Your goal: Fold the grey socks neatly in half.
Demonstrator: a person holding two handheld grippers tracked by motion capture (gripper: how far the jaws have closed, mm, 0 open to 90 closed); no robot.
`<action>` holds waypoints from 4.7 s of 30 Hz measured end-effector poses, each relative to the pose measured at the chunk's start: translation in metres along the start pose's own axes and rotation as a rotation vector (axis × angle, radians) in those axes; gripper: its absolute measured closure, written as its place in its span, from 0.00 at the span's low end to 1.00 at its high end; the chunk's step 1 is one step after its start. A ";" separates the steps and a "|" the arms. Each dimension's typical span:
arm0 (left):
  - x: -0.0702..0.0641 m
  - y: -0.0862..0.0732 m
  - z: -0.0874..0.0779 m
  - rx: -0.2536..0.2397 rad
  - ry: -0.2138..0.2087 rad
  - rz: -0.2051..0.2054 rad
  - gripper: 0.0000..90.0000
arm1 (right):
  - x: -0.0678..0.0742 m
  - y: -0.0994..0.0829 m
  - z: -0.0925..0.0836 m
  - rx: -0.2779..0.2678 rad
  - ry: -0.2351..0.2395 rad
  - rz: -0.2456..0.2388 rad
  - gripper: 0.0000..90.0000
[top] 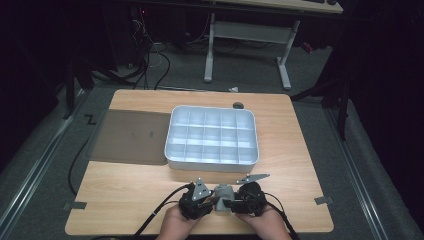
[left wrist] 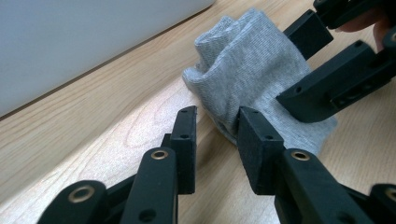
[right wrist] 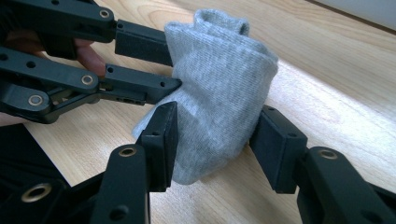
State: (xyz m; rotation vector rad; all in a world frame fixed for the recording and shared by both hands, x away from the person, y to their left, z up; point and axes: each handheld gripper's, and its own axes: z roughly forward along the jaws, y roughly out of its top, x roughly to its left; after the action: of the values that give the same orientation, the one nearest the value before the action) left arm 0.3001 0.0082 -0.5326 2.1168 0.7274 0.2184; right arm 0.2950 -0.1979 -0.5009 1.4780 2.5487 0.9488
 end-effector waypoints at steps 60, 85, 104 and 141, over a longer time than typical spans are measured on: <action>0.082 -0.070 -0.123 -0.112 0.208 -0.142 0.60 | 0.010 0.057 0.019 0.396 -0.052 -0.148 0.78; 0.082 -0.071 -0.124 -0.122 0.239 -0.125 0.58 | 0.005 0.054 0.000 0.395 -0.175 -0.220 0.84; 0.081 -0.072 -0.122 -0.119 0.236 -0.122 0.55 | -0.026 0.052 -0.024 0.389 -0.300 -0.151 0.83; 0.082 -0.072 -0.121 -0.125 0.231 -0.117 0.54 | -0.043 0.132 -0.084 0.375 -0.320 -0.137 0.83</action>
State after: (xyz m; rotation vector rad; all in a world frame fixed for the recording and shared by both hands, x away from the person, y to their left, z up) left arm 0.2878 0.1705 -0.5234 1.9427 0.9450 0.4384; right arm 0.3927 -0.2260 -0.3738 1.3678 2.6305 0.1984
